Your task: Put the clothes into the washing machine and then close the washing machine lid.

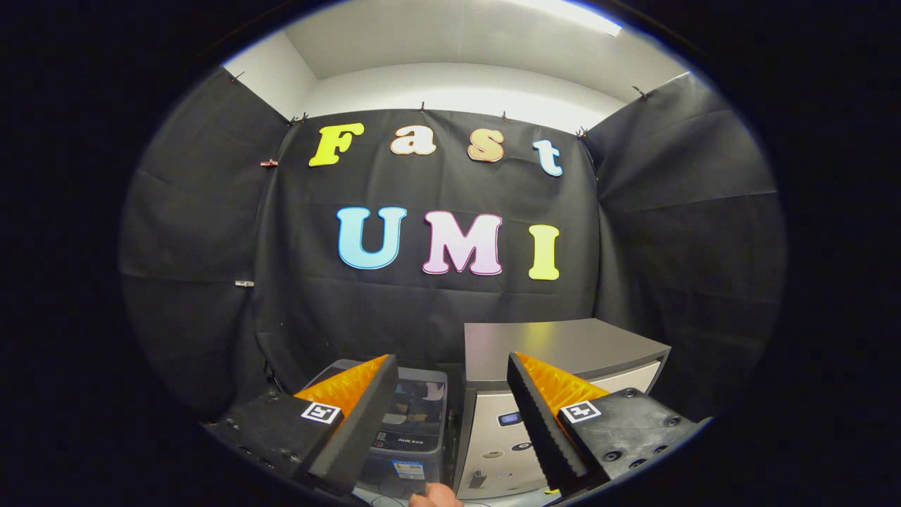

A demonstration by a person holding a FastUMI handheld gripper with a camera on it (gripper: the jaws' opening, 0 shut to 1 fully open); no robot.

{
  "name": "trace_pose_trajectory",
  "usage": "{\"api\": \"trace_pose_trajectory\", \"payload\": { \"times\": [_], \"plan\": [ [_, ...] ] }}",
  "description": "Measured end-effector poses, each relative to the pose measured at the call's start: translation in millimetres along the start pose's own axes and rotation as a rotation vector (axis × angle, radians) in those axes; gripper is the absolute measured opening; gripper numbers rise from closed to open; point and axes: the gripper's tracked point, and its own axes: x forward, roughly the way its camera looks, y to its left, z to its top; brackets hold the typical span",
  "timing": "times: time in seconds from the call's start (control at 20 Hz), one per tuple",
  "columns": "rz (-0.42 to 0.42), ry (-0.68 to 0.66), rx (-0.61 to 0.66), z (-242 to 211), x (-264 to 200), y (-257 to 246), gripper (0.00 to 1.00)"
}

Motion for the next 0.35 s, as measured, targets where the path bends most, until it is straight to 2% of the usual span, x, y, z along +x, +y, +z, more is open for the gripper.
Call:
{"api": "trace_pose_trajectory", "payload": {
  "times": [0.35],
  "plan": [
    [0.001,0.003,-0.006,-0.6,1.1,2.3,0.98]
  ]
}}
